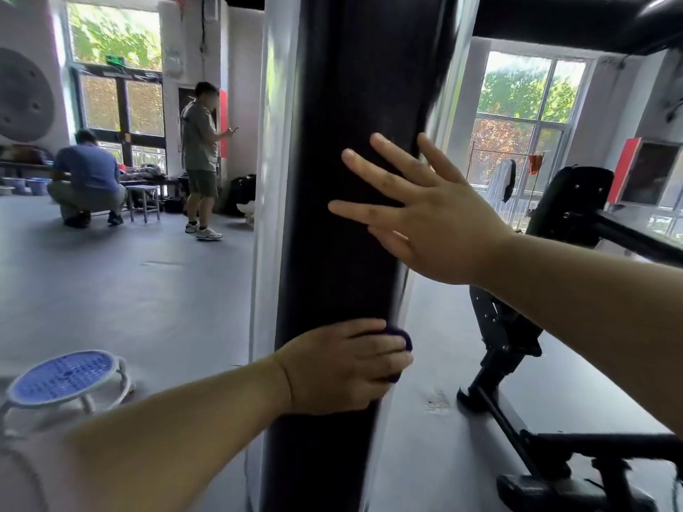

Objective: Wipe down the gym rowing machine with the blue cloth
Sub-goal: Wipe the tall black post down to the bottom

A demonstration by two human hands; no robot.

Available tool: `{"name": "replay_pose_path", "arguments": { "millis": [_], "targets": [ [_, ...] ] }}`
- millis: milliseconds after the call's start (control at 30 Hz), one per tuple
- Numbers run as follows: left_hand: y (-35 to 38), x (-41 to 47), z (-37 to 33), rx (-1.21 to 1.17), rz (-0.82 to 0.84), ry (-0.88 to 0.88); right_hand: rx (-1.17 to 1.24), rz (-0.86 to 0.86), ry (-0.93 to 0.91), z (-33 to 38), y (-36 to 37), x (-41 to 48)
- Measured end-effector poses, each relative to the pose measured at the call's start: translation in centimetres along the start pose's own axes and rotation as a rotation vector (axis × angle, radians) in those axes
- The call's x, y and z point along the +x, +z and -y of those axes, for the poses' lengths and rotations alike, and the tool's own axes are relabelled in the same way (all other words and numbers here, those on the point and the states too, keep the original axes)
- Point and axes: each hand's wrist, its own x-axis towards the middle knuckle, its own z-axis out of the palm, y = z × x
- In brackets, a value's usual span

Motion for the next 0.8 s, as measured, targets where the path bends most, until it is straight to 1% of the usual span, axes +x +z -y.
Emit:
{"name": "replay_pose_path", "arguments": {
  "millis": [67, 133, 167, 200, 267, 333, 367, 400, 467, 533, 600, 633, 667, 767, 800],
  "targets": [
    [1.7, -2.3, -2.8, -0.070, 0.110, 0.117, 0.027, -0.034, 0.024, 0.5, 0.1, 0.0],
    [2.3, -2.7, -4.3, -0.098, 0.246, 0.226, 0.047, -0.042, 0.040, 0.9, 0.2, -0.1],
    [2.2, -2.2, -4.2, -0.081, 0.289, 0.255, 0.055, -0.039, 0.043, 0.9, 0.1, -0.1],
    [1.9, -1.6, -3.6, -0.047, 0.293, 0.262, 0.057, -0.033, 0.043, 0.8, 0.1, -0.1],
    [0.6, -0.4, -1.5, 0.006, 0.187, 0.153, 0.056, -0.023, 0.033, 0.5, 0.1, 0.0],
    [-0.5, -0.8, 0.8, 0.039, 0.025, -0.033, 0.056, -0.018, 0.031, 0.3, 0.3, -0.1],
    [-0.7, -1.6, 1.1, 0.050, -0.021, -0.122, 0.055, -0.023, 0.032, 0.3, 0.5, -0.1],
    [-0.6, -2.9, 0.6, 0.059, -0.031, -0.191, 0.054, -0.032, 0.036, 0.4, 0.6, -0.2],
    [0.5, -6.0, -2.2, 0.075, 0.017, -0.280, 0.056, -0.042, 0.046, 0.5, 0.8, -0.2],
    [1.5, -8.6, -5.3, 0.074, 0.085, -0.306, 0.071, -0.048, 0.061, 0.8, 1.0, -0.2],
    [1.5, -8.4, -5.8, 0.062, 0.102, -0.323, 0.079, -0.048, 0.067, 0.9, 1.1, -0.2],
    [1.0, -7.2, -5.1, 0.069, 0.066, -0.353, 0.079, -0.044, 0.060, 0.9, 1.2, -0.2],
    [0.4, -5.5, -3.8, 0.079, 0.001, -0.424, 0.075, -0.040, 0.050, 0.7, 1.2, -0.2],
    [-0.8, -0.6, 0.2, 0.091, -0.238, -0.778, 0.062, -0.036, 0.022, 0.1, 0.9, 0.0],
    [-0.7, 0.0, 0.2, 0.077, -0.284, -0.853, 0.062, -0.036, 0.010, -0.1, 0.7, 0.0]
  ]
}}
